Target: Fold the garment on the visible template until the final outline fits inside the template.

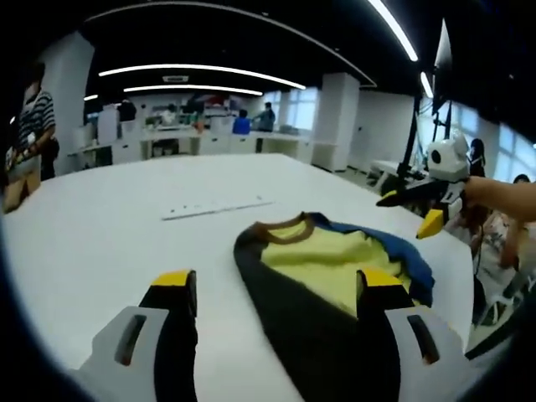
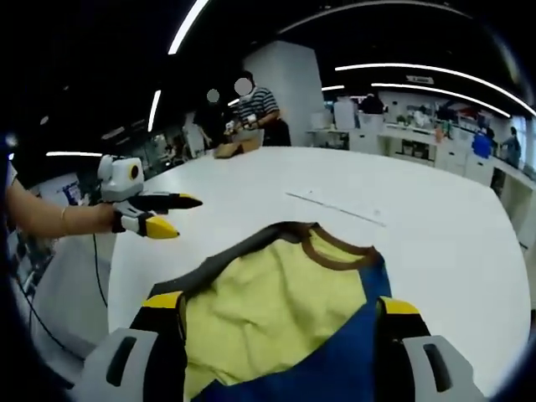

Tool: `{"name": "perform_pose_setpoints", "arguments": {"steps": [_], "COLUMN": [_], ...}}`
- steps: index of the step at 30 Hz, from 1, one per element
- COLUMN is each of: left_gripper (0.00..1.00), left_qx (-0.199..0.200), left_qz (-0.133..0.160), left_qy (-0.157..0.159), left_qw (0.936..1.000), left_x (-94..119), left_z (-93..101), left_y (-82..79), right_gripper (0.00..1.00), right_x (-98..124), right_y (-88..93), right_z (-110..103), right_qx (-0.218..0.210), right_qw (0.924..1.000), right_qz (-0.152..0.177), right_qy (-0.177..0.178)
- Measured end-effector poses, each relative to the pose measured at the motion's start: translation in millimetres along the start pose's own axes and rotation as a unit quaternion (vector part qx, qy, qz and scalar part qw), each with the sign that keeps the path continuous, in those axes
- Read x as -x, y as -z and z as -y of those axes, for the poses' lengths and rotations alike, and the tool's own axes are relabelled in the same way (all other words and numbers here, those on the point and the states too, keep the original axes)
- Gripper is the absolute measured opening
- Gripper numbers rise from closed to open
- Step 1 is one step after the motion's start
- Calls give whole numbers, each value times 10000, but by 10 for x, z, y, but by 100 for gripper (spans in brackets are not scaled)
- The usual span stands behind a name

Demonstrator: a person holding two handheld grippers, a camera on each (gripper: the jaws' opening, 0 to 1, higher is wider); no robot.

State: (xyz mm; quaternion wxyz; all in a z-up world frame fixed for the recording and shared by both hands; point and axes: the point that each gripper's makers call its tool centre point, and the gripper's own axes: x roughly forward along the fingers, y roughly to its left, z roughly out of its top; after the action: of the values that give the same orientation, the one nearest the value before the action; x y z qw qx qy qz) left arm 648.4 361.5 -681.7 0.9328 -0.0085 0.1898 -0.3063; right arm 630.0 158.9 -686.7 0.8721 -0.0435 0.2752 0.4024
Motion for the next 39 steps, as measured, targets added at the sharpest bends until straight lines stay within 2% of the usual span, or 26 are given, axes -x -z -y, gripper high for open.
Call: {"name": "perform_pose_setpoints", "arguments": {"steps": [5, 12, 20, 28, 33, 39], "left_gripper": [74, 72, 66, 58, 52, 44], "left_qx": [-41, -81, 7, 50, 141, 271], "left_qz": [-67, -183, -433, -641, -905, -1018], "left_qy": [77, 227, 297, 244, 48, -143], "left_qw": [9999, 9995, 9986, 9976, 9958, 9943], "left_x": [158, 347, 497, 588, 634, 674], "left_z": [109, 270, 408, 473, 471, 464], "left_y": [98, 256, 527, 745, 938, 1071], "right_gripper": [92, 92, 88, 73, 63, 47], "right_x": [152, 329, 432, 495, 520, 530], "right_y": [135, 347, 601, 769, 872, 1012], "right_z": [-22, -178, -417, -644, -749, -841], "right_qx": [4, 43, 356, 475, 530, 476], "right_qw": [10000, 9997, 9978, 9959, 9943, 9931], "right_qz": [-72, -206, -458, -535, -602, -692], "right_qy": [-5, -96, -315, -545, -696, -823]}}
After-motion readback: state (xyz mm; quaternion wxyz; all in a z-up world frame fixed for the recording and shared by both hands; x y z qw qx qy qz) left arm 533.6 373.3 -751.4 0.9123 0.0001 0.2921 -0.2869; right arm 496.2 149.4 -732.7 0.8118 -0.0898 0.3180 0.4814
